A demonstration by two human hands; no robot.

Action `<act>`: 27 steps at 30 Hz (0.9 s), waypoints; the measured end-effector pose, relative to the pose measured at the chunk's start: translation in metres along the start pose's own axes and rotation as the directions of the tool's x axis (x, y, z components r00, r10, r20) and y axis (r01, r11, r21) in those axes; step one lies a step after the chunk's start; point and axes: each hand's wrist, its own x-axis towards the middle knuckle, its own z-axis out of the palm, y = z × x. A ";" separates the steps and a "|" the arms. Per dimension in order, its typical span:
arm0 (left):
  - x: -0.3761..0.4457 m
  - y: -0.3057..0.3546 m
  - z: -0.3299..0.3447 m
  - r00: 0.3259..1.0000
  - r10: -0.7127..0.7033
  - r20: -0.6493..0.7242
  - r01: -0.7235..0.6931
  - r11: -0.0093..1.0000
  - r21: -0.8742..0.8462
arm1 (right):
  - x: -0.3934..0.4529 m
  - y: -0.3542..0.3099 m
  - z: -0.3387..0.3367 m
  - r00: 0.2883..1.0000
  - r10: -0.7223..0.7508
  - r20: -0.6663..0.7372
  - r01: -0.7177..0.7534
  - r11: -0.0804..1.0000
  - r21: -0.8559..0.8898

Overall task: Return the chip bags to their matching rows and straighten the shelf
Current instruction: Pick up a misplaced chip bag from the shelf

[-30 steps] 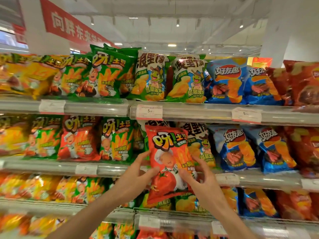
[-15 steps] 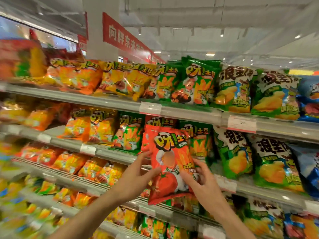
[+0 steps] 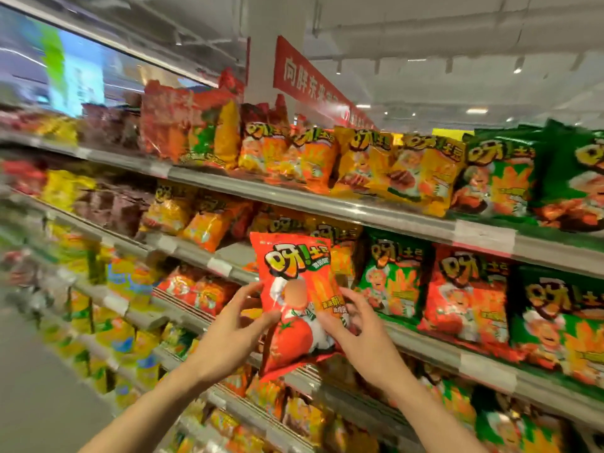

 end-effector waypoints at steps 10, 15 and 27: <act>0.096 -0.077 -0.123 0.989 -0.108 -0.101 0.109 0.994 -0.001 | 0.151 0.023 0.142 0.996 -0.031 0.083 0.030 0.999 0.014; 0.175 -0.097 -0.178 0.985 -0.107 -0.138 0.111 0.993 0.026 | 0.236 0.022 0.199 0.999 -0.035 0.032 0.036 0.999 -0.004; 0.311 -0.151 -0.216 0.995 0.091 0.046 -0.098 0.973 0.211 | 0.348 0.042 0.243 0.993 0.033 -0.116 -0.062 0.964 -0.259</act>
